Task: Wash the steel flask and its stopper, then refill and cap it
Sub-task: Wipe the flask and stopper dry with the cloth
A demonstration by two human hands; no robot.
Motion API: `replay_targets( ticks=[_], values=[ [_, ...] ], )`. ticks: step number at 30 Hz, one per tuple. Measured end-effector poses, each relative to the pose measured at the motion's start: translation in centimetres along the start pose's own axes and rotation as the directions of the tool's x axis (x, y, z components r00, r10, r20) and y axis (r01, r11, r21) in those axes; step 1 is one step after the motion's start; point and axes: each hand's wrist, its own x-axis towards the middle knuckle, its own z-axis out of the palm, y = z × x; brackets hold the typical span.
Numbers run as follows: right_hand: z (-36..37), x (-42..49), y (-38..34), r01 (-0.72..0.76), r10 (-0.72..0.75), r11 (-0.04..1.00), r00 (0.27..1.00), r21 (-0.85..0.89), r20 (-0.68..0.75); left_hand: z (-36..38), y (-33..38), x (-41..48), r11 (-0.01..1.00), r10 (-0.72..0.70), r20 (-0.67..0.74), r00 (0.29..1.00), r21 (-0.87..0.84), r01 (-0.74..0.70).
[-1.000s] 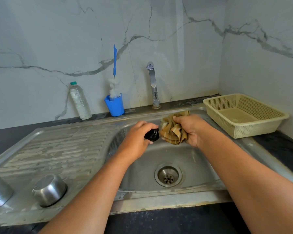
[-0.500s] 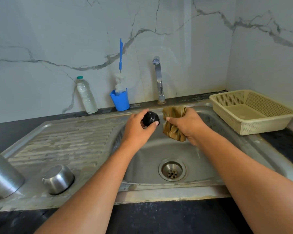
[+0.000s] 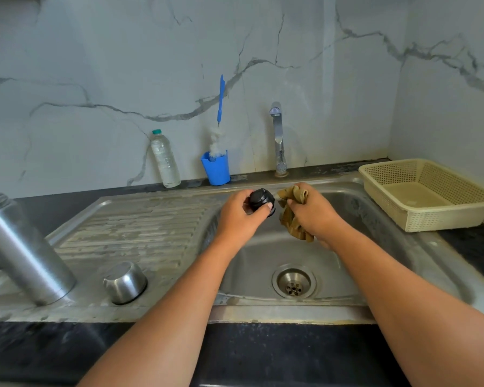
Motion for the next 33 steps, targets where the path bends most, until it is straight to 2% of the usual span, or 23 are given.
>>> replay_targets(
  ticks=[6,12,16,20,25,30,33],
  values=[
    [0.8,-2.0,-1.9,0.028,-0.028,0.999,1.0,0.042,0.002,-1.5,1.8,-0.5,0.977,-0.145,-0.043,0.988,-0.161,0.137],
    [2.8,-3.7,-4.3,-0.049,0.05,0.977,0.999,0.206,-0.003,-6.2,3.9,-1.6,0.983,-0.116,-0.055,0.992,-0.151,0.106],
    [5.6,-5.3,-6.8,-0.214,0.162,0.866,0.975,0.452,0.151,-10.7,3.6,-3.5,0.986,-0.108,-0.119,0.987,-0.143,0.09],
    [9.3,-7.0,-10.2,-0.314,0.178,0.768,0.942,0.559,0.285,-15.6,2.4,-5.7,0.986,-0.111,-0.19,0.975,-0.146,0.084],
    [14.3,-9.3,-13.8,-0.342,0.109,0.759,0.906,0.554,0.41,-21.5,0.8,-8.8,0.989,-0.111,-0.279,0.954,-0.121,0.08],
    [18.0,-10.8,-16.0,-0.363,0.113,0.781,0.882,0.509,0.457,-25.5,-1.6,-10.8,0.983,-0.158,-0.337,0.928,-0.143,0.115],
    [19.5,-11.0,-16.5,-0.378,0.131,0.78,0.878,0.498,0.461,-26.6,-3.5,-11.5,0.967,-0.236,-0.375,0.896,-0.183,0.178]
  ],
)
